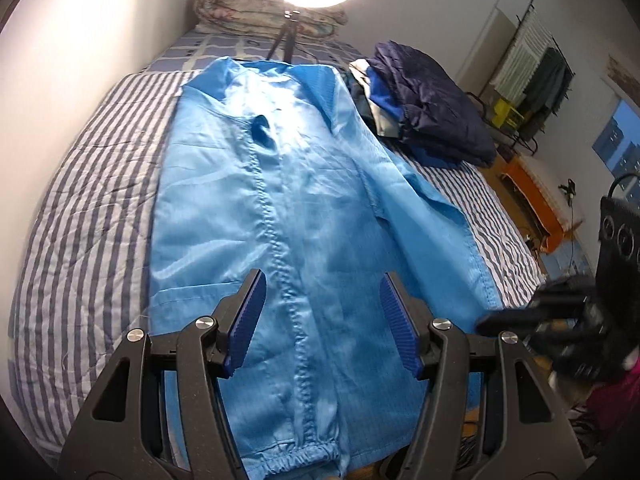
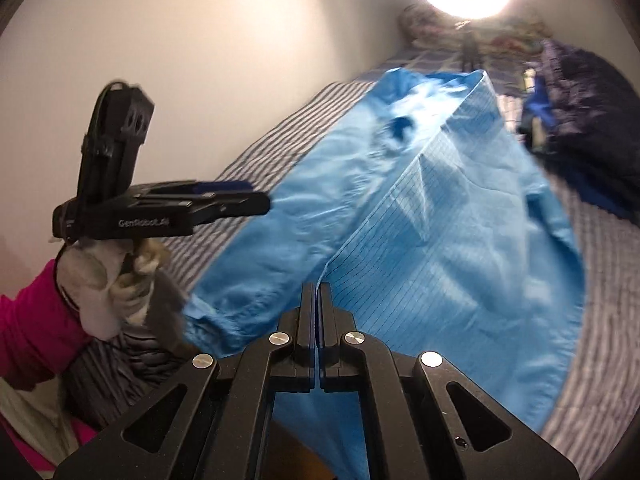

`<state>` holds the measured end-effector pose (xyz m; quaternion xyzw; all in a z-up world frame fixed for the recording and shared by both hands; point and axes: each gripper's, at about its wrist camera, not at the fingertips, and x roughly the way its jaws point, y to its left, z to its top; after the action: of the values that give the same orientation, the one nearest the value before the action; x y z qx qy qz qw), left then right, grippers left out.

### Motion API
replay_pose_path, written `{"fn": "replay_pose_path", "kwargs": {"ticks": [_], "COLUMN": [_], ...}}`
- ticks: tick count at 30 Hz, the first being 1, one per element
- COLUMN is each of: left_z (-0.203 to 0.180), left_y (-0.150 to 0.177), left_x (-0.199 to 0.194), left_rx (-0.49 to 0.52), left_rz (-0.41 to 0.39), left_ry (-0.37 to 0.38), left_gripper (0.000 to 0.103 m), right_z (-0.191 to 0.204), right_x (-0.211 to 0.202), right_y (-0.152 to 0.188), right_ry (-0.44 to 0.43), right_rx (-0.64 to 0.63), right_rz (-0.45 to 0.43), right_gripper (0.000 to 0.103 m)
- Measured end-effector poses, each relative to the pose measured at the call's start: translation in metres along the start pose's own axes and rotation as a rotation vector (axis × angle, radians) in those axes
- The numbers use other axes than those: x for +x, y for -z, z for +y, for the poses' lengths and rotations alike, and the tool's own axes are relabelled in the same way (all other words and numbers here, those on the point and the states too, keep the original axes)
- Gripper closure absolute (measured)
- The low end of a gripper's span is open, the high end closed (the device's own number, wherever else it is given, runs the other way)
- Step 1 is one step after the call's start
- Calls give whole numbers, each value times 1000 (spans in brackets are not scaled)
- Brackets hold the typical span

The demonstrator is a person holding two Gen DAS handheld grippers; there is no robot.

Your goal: Fold large clothes

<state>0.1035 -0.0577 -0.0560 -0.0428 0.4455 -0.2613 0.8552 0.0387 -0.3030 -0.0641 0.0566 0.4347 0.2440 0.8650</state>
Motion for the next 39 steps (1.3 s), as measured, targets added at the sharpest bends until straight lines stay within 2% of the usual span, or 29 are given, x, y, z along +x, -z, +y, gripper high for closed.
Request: {"fn": "replay_pose_path", "kwargs": {"ticks": [2, 4, 6, 8, 12, 15, 19, 22, 26, 31, 35, 39], "left_z": [5, 8, 8, 5, -5, -16, -26, -28, -26, -16, 12, 51], "left_y": [0, 3, 8, 16, 28, 38, 43, 48, 54, 55, 52, 54], "left_x": [0, 1, 5, 10, 25, 36, 41, 48, 58, 56, 43, 34], "left_rx": [-16, -26, -25, -23, -13, 6, 35, 29, 26, -2, -59, -152], "left_rz": [2, 15, 33, 60, 121, 155, 163, 185, 213, 192, 144, 133], "left_ry": [-6, -3, 6, 20, 43, 56, 56, 61, 47, 19, -43, -85], "left_gripper": [42, 42, 42, 42, 42, 42, 42, 42, 42, 42, 42, 42], "right_z": [10, 19, 23, 23, 1, -28, -80, -114, -160, -203, -225, -243], "right_x": [15, 27, 29, 17, -6, -22, -38, -40, -23, 16, 41, 61], "right_y": [-4, -5, -2, 0, -3, -9, -23, -29, -33, -40, -46, -51], "right_ry": [-24, -58, -61, -79, -110, -69, -8, 27, 104, 116, 148, 140], "right_rx": [-39, -64, -72, -83, -20, 50, 169, 234, 362, 492, 535, 575], "right_rz": [30, 92, 120, 91, 34, -8, -59, -66, -49, -19, 0, 9], "right_gripper": [103, 97, 81, 74, 74, 74, 73, 73, 73, 73, 73, 73]}}
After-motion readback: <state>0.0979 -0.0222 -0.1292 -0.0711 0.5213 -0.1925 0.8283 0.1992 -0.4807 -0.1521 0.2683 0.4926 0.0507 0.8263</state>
